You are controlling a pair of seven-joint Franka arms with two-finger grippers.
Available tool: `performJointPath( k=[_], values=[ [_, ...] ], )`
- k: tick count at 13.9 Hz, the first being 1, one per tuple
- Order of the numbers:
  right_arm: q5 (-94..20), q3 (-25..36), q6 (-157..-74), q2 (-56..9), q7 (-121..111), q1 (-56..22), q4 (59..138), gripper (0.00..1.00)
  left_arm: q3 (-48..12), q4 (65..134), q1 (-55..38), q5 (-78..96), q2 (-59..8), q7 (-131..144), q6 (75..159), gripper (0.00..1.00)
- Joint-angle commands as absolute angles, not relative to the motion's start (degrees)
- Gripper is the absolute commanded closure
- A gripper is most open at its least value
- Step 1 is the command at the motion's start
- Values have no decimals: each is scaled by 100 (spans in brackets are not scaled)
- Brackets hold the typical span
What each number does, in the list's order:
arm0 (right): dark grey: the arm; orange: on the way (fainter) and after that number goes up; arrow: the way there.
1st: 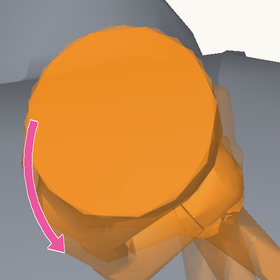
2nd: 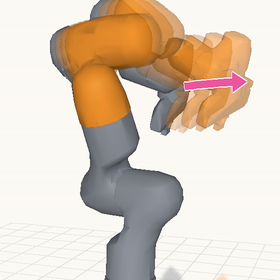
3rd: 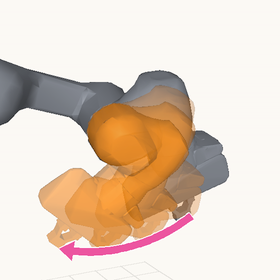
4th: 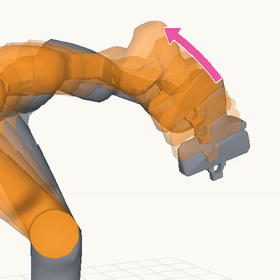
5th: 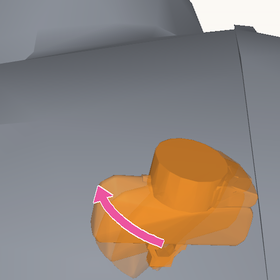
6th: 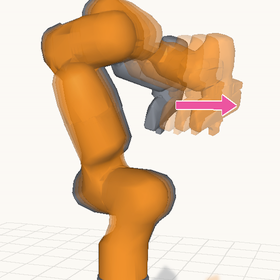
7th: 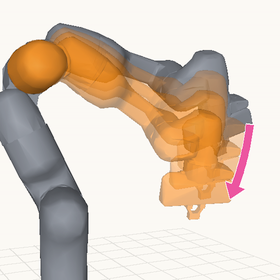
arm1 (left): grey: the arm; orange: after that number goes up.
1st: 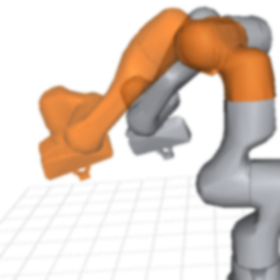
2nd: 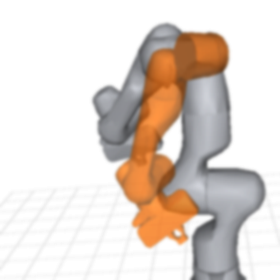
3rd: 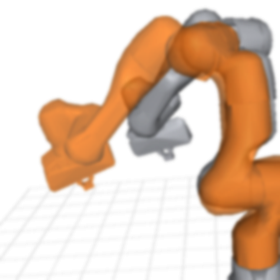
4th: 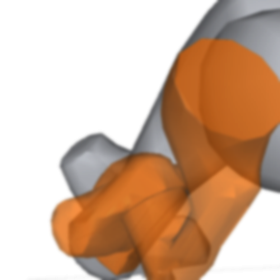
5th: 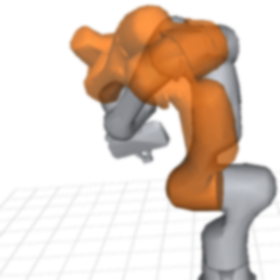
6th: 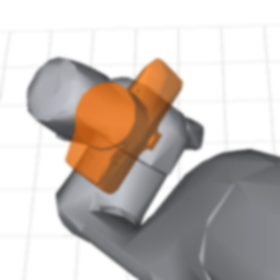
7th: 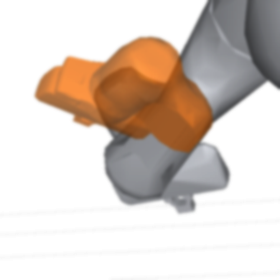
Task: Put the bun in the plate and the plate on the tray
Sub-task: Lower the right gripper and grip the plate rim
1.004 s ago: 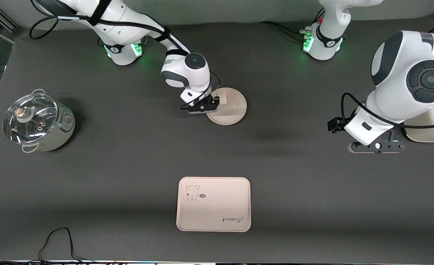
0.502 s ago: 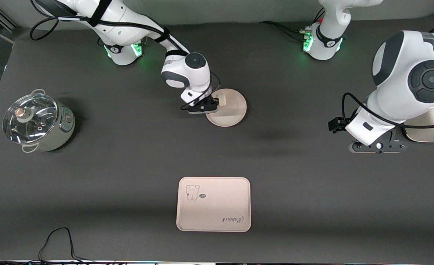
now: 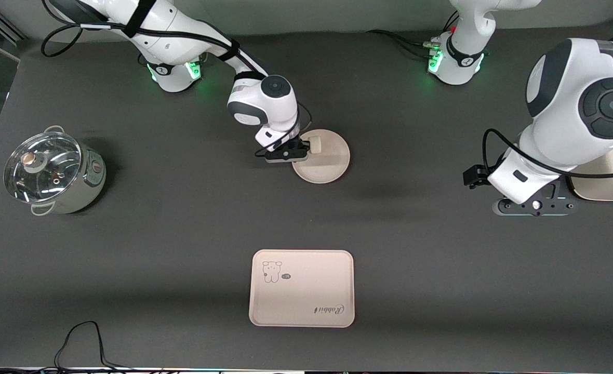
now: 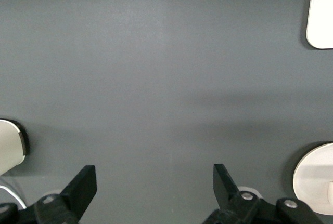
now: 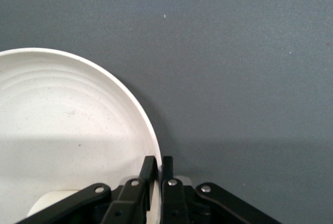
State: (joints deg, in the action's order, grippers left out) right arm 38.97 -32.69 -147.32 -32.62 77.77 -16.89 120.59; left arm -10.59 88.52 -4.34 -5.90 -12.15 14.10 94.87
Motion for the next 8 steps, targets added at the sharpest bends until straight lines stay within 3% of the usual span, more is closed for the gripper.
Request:
performJointPath(
  k=[1,8],
  values=[
    [4008,-3270,-14651,-3375,7963,-1661,11953,100,-993,8763,-492,-545,-1222,1310,9404,0],
    [3692,-3296,-14590,-3305,7963,-1635,11734,100,-1002,8807,-492,-536,-1204,1310,9317,0]
  ],
)
